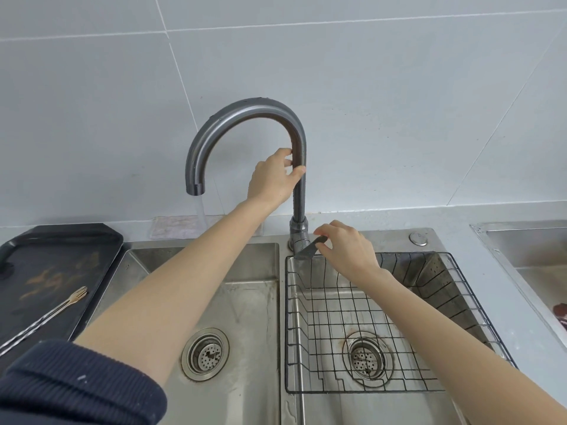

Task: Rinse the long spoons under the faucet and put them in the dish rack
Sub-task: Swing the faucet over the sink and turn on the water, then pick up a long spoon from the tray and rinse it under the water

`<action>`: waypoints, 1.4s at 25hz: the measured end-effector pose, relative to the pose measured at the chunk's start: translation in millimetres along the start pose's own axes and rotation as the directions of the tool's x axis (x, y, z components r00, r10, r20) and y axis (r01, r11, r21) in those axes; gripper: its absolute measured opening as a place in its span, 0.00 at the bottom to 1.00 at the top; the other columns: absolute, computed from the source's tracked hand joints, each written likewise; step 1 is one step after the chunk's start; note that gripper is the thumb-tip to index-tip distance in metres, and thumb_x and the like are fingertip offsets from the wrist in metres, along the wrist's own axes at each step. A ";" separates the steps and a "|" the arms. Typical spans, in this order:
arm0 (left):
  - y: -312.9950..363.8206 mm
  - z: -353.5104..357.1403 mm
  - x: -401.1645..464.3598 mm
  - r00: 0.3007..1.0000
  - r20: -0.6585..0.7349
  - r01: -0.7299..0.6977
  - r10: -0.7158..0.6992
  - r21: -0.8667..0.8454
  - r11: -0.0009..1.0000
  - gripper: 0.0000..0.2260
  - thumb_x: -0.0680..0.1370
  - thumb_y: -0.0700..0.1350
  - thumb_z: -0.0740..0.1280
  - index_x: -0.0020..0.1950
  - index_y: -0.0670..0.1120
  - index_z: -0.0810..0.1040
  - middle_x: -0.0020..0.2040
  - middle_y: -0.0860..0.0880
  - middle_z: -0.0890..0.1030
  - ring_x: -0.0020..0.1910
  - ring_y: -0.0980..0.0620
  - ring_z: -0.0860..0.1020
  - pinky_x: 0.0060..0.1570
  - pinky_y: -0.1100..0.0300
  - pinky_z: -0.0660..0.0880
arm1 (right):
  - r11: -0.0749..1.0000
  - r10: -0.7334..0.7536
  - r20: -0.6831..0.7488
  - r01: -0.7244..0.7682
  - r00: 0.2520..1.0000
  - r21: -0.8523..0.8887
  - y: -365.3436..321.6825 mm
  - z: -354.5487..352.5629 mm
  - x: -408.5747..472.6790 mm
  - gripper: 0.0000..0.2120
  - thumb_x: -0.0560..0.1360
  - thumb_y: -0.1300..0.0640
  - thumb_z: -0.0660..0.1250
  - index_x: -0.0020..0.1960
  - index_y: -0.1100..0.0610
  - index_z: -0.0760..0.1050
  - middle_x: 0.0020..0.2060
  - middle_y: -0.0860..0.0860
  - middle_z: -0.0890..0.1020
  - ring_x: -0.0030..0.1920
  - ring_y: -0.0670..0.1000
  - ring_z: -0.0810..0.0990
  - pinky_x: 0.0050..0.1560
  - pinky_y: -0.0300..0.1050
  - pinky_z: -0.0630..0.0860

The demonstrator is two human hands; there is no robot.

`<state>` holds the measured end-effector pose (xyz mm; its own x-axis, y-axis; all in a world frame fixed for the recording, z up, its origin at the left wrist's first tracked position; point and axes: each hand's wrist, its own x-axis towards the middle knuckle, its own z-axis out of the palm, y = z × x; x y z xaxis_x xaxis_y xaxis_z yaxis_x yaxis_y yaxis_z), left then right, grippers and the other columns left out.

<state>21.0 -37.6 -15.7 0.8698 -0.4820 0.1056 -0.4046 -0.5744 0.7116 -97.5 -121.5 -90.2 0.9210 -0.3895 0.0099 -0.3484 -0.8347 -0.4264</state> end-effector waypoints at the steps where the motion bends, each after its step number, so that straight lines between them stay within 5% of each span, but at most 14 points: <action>1: -5.3 -0.9 -6.1 0.999 0.043 0.003 -0.005 0.050 0.999 0.22 0.78 0.49 0.63 0.71 0.45 0.66 0.67 0.45 0.75 0.66 0.45 0.73 0.66 0.52 0.68 | 1.000 -0.007 0.012 0.008 1.000 -0.018 -2.6 -2.3 -4.4 0.15 0.78 0.57 0.60 0.64 0.54 0.72 0.60 0.52 0.77 0.57 0.58 0.78 0.52 0.50 0.75; 5: -21.0 -7.6 -37.0 0.983 0.183 -0.039 -0.013 0.279 0.960 0.27 0.78 0.52 0.61 0.74 0.47 0.58 0.71 0.45 0.70 0.70 0.44 0.68 0.66 0.50 0.67 | 0.996 -0.042 0.033 0.045 0.999 -0.072 -14.1 -8.7 -22.3 0.21 0.78 0.53 0.60 0.70 0.53 0.65 0.66 0.51 0.74 0.64 0.56 0.73 0.63 0.51 0.69; 9: -32.4 -21.0 -73.1 0.966 0.259 -0.066 -0.022 0.325 0.943 0.28 0.79 0.52 0.60 0.75 0.47 0.56 0.75 0.46 0.65 0.72 0.45 0.64 0.68 0.51 0.65 | 0.990 -0.064 0.055 0.071 0.996 -0.122 -24.2 -6.3 -40.3 0.26 0.77 0.51 0.61 0.73 0.52 0.59 0.71 0.52 0.68 0.71 0.53 0.65 0.71 0.50 0.60; 21: -110.7 -82.2 -148.0 0.943 0.327 -0.096 -0.058 0.437 0.894 0.31 0.77 0.57 0.60 0.76 0.49 0.53 0.76 0.48 0.61 0.74 0.48 0.62 0.69 0.50 0.63 | 0.977 -0.092 0.192 0.126 0.977 -0.173 -99.8 40.7 -78.1 0.33 0.76 0.46 0.61 0.76 0.51 0.49 0.77 0.52 0.54 0.77 0.53 0.50 0.76 0.56 0.48; 35: -235.5 -152.7 -185.0 0.949 0.280 -0.040 -0.142 0.554 0.831 0.31 0.77 0.57 0.60 0.75 0.46 0.55 0.75 0.46 0.64 0.72 0.46 0.64 0.70 0.48 0.63 | 0.974 -0.143 0.247 0.181 0.958 -0.135 -195.1 107.7 -79.7 0.28 0.76 0.49 0.61 0.73 0.54 0.58 0.72 0.52 0.66 0.73 0.53 0.62 0.74 0.51 0.57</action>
<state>-1.5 287.9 -96.8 0.8040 -0.5618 -0.1951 -0.5274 -0.8251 0.2024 -84.2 114.3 -105.2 0.9757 -0.1573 -0.1528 -0.1966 -0.9361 -0.2917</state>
